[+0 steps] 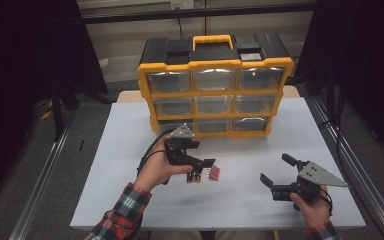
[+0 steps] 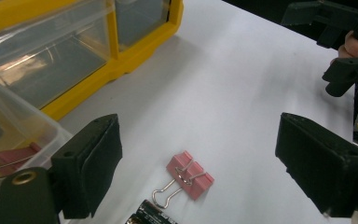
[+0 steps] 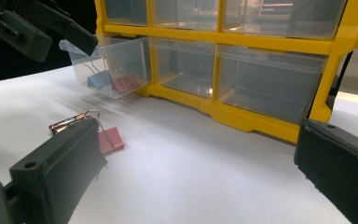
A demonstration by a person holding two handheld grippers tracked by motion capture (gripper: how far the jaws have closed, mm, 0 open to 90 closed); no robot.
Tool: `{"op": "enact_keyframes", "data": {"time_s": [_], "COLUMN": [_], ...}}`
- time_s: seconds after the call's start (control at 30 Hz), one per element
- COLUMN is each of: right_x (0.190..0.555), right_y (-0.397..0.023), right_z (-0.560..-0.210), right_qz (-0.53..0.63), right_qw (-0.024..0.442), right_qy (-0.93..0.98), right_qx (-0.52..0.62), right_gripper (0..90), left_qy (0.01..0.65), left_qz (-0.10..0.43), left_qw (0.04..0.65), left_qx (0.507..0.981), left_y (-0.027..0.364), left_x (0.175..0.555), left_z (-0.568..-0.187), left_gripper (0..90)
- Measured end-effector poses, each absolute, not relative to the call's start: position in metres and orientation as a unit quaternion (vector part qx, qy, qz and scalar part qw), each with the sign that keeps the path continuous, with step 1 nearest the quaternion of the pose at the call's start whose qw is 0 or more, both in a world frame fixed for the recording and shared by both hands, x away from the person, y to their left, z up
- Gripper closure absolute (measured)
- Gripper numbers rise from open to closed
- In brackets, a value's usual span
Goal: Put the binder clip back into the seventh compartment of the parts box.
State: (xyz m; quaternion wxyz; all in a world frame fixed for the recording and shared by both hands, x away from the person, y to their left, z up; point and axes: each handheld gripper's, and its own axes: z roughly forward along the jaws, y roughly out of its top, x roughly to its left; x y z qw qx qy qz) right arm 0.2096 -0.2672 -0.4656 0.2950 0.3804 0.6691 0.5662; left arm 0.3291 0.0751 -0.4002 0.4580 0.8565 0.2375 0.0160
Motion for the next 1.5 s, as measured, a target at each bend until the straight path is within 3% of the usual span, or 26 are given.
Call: {"op": "enact_keyframes", "data": {"time_s": [0.8, 1.03, 1.5], "right_x": [0.209, 0.209, 0.209], "right_y": [-0.267, -0.267, -0.267], "right_z": [-0.465, -0.465, -0.465], "right_qz": [0.566, 0.566, 0.565], "right_qw": [0.297, 0.297, 0.296], "right_qy": [0.669, 0.669, 0.670], "right_qx": [0.381, 0.379, 0.380], "right_gripper": [0.1, 0.1, 0.1], "left_qy": [0.239, 0.252, 0.275], "left_qz": [0.006, 0.005, -0.021], "left_qw": [0.432, 0.421, 0.402], "left_qx": [0.870, 0.871, 0.873], "left_y": [0.065, 0.062, 0.059], "left_x": [0.323, 0.324, 0.328], "left_z": [-0.431, -0.441, -0.452], "left_gripper": [18.3, 26.4, 54.9]}}
